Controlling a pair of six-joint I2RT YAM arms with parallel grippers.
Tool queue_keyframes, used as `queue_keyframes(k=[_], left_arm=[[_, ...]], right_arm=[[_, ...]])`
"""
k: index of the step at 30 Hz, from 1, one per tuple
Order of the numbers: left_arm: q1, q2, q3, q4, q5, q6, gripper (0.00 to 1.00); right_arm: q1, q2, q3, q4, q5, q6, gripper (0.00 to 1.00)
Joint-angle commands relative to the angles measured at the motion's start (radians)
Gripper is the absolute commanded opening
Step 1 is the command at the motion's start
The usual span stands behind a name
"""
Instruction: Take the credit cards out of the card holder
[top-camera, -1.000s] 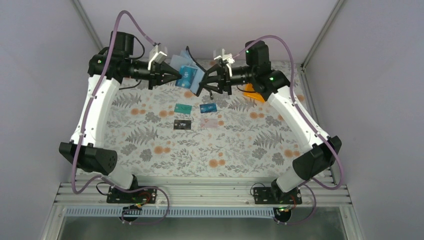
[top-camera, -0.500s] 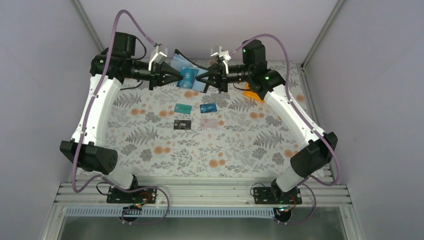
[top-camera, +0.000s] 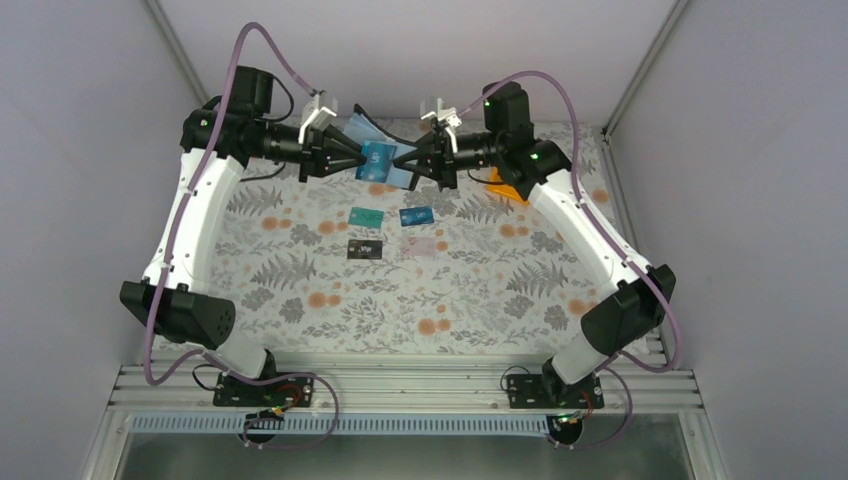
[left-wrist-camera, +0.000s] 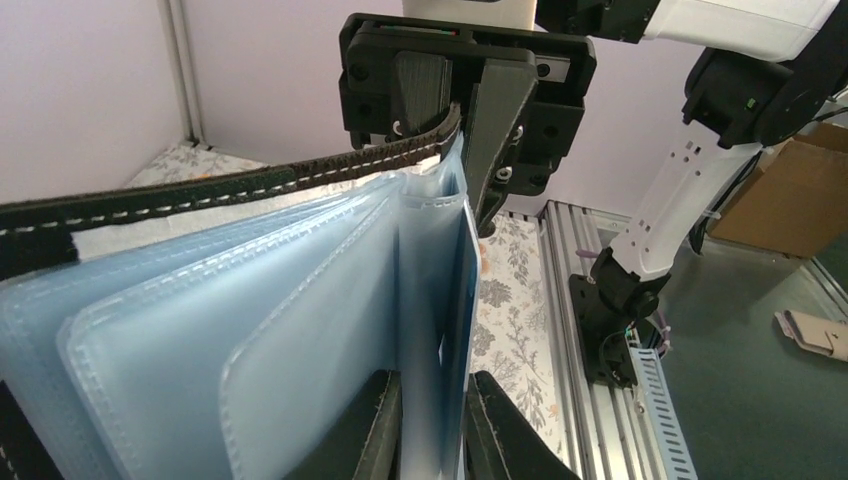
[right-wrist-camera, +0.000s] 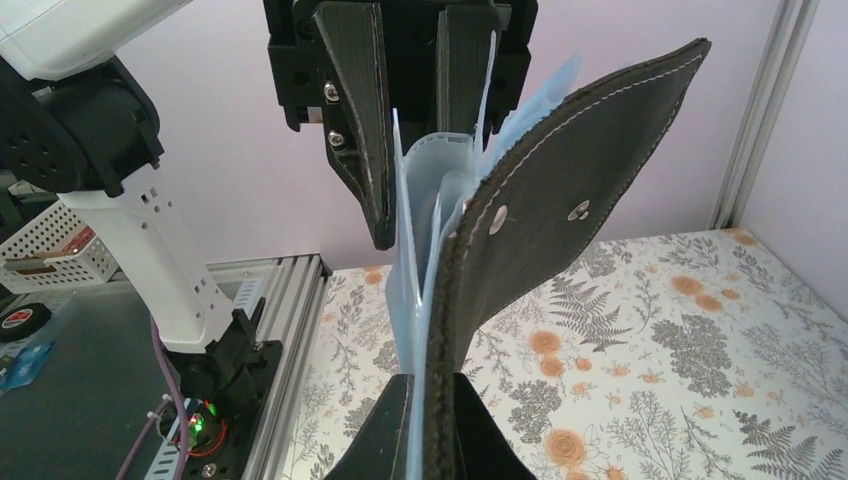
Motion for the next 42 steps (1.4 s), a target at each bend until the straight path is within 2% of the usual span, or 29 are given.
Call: queue_keyframes(k=[1, 3, 4, 8, 14, 17, 20, 24, 27, 31, 37, 42], left_arm=[[0.004, -0.021, 0.01, -0.023, 0.006, 0.039, 0.17], [0.004, -0.021, 0.003, -0.023, -0.003, 0.043, 0.05], [0.005, -0.016, 0.006, -0.023, -0.009, 0.037, 0.03], [0.01, -0.004, 0.049, -0.058, -0.028, 0.061, 0.02], [0.034, -0.02, 0.043, -0.046, -0.087, 0.055, 0.02], [0.035, -0.018, 0.054, -0.045, -0.122, 0.048, 0.02], [0.034, -0.021, 0.059, -0.019, -0.233, 0.035, 0.02], [-0.005, 0.001, 0.014, 0.037, -0.516, 0.045, 0.02], [-0.081, 0.091, 0.021, 0.025, -0.703, 0.088, 0.02], [-0.161, 0.269, 0.129, -0.02, -0.795, 0.111, 0.02], [-0.285, 0.605, 0.399, -0.113, -0.917, 0.117, 0.02], [-0.37, 0.824, 0.601, -0.176, -1.045, 0.157, 0.02]], right_arm=[[0.006, -0.042, 0.019, -0.011, -0.011, -0.032, 0.04], [0.007, -0.044, 0.021, -0.015, -0.01, -0.031, 0.04], [0.007, -0.045, 0.021, -0.016, -0.008, -0.031, 0.04], [-0.005, -0.056, 0.011, -0.024, 0.026, -0.042, 0.04], [-0.086, -0.071, -0.039, -0.002, 0.04, -0.005, 0.04], [-0.106, -0.069, -0.043, -0.001, 0.107, 0.015, 0.04], [-0.154, -0.082, -0.077, 0.05, 0.224, 0.091, 0.04], [-0.234, -0.082, -0.08, 0.068, 0.392, 0.191, 0.04], [-0.255, -0.066, -0.063, 0.053, 0.568, 0.245, 0.04], [-0.273, -0.061, -0.056, 0.041, 0.713, 0.311, 0.04], [-0.279, -0.083, -0.072, 0.024, 0.768, 0.313, 0.04], [-0.281, -0.111, -0.1, 0.017, 0.802, 0.31, 0.04]])
